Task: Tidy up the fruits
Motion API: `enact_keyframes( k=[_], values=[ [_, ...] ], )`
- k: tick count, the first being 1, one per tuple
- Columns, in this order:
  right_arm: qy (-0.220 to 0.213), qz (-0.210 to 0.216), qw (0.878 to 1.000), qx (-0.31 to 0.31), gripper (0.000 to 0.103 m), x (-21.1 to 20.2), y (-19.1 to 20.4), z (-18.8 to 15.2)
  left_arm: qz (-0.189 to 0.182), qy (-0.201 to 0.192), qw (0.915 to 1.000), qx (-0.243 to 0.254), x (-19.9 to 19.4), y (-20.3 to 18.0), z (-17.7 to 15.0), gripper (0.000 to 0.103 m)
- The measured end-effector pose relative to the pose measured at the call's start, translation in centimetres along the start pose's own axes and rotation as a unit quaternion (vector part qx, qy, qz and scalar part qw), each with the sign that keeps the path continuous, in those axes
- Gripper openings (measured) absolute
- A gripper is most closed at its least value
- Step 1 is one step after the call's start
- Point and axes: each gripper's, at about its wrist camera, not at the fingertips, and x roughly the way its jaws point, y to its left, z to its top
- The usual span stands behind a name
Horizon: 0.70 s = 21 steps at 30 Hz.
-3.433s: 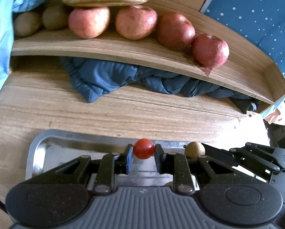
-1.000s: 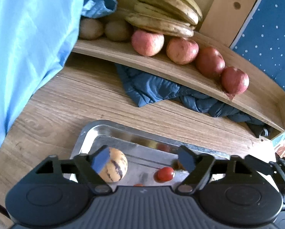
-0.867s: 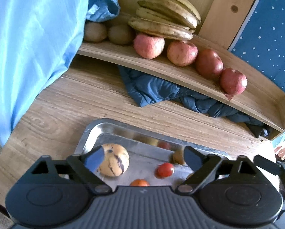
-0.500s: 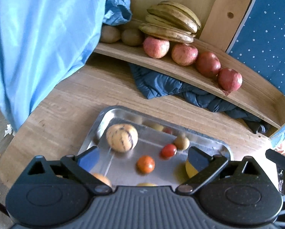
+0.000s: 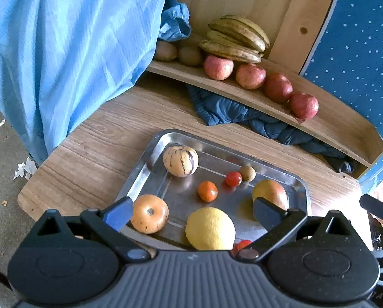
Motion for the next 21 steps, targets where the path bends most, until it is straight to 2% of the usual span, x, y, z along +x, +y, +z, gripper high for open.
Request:
enact_keyframes(
  k=[12, 21],
  values=[
    [0.008, 0.008, 1.0, 0.002, 0.102, -2.6, 1.1, -1.9, 0.012, 0.005, 0.9999, 0.003, -1.9, 0.4, -2.8, 0.102],
    [0.029, 0.016, 0.999, 0.009, 0.102, -3.2, 1.5, -3.0, 0.022, 0.012, 0.9997, 0.009, -2.7, 1.0, -3.6, 0.102]
  ],
)
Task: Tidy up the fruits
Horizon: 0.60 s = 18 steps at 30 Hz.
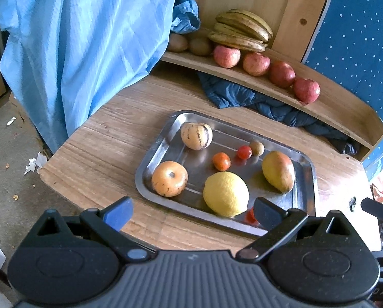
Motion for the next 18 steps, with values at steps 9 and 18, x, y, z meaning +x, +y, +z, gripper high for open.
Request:
enact_keyframes(
  k=[9, 18],
  values=[
    [0.025, -0.003, 1.0, 0.011, 0.102, 0.3, -0.2, -0.8, -0.002, 0.011, 0.9997, 0.024, 0.3, 0.5, -0.5, 0.102],
    [0.043, -0.021, 0.998, 0.04, 0.102, 0.6, 0.3, -1.2, 0.004, 0.02, 0.9987, 0.048, 0.5, 1.5, -0.5, 0.102]
  ],
)
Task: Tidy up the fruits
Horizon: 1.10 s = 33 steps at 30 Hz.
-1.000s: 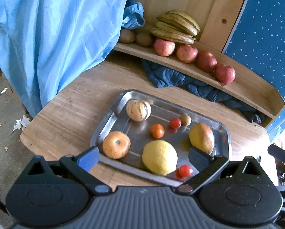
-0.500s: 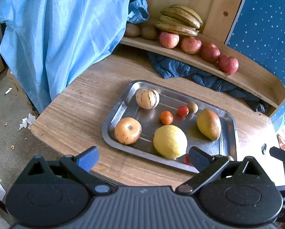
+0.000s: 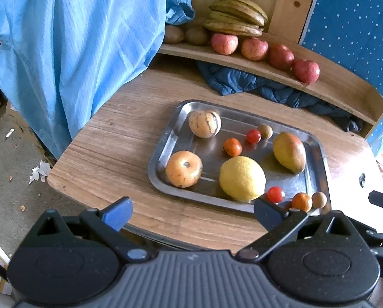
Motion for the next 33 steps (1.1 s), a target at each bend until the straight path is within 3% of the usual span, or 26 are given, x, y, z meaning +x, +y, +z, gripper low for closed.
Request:
enact_keyframes(
  k=[16, 33],
  values=[
    [0.013, -0.034, 0.999, 0.028, 0.102, -0.9, 2.2, -1.5, -0.018, 0.01, 0.9993, 0.031, -0.6, 1.5, -1.1, 0.102],
    [-0.002, -0.061, 0.997, 0.052, 0.102, -2.5, 3.3, -2.5, -0.039, 0.001, 0.9973, 0.062, -1.5, 1.6, -1.5, 0.102]
  ],
)
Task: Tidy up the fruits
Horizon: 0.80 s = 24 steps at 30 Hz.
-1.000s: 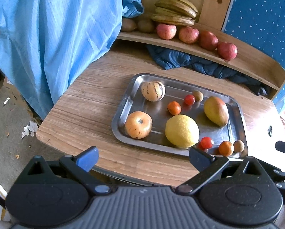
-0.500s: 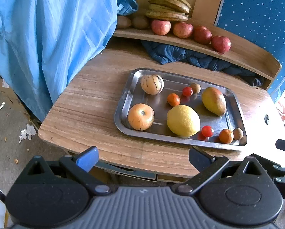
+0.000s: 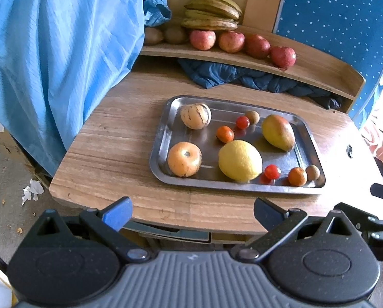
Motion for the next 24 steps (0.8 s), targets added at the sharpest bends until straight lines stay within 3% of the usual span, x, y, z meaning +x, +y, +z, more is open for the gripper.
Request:
enact_keyframes(
  k=[24],
  values=[
    [-0.004, -0.011, 1.0, -0.001, 0.102, -0.5, 1.0, -0.3, -0.004, 0.007, 1.0, -0.005, -0.7, 0.1, -1.0, 0.102]
  ],
)
